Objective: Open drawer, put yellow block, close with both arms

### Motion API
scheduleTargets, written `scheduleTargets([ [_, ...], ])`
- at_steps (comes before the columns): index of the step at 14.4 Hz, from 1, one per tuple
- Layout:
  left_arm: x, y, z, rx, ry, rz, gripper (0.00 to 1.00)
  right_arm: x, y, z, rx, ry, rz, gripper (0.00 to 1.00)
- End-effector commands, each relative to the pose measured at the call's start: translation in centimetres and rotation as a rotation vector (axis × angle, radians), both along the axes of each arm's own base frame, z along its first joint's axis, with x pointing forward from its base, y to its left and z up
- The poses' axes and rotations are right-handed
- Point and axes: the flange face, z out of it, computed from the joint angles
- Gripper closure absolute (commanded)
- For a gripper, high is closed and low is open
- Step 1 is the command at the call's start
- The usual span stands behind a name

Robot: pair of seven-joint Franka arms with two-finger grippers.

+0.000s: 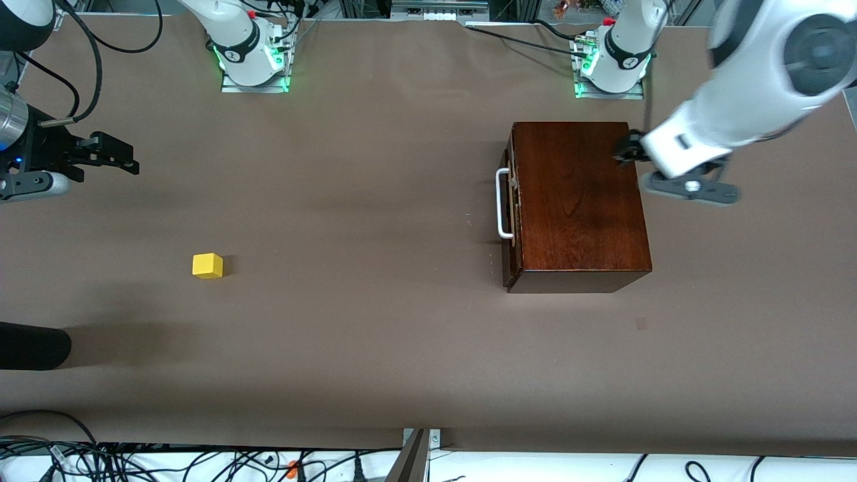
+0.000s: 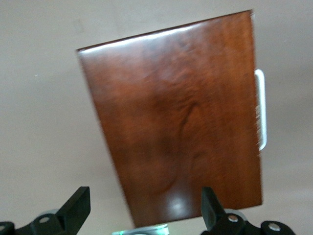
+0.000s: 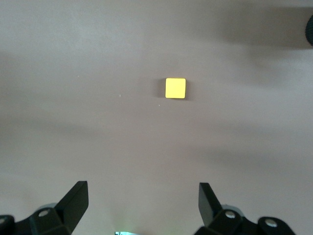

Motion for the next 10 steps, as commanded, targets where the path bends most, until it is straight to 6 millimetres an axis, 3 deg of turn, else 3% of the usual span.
scheduleTargets([
  [1, 0.5, -4.4, -1.5, -0.024, -0.020, 0.036, 0.00, 0.4, -0.2, 0.5, 0.000, -0.006, 0.005, 0.00],
  [5, -0.1, -12.6, -5.7, -0.011, -0.075, 0.044, 0.00, 0.4, -0.2, 0.5, -0.002, -0.006, 0.006, 0.00],
  [8, -2.7, -19.5, -9.3, 0.101, -0.148, -0.016, 0.00, 0.4, -0.2, 0.5, -0.002, -0.006, 0.006, 0.00],
  [10, -3.7, -21.7, -11.0, 0.127, -0.167, 0.002, 0.00, 0.4, -0.2, 0.5, -0.002, -0.006, 0.006, 0.00],
])
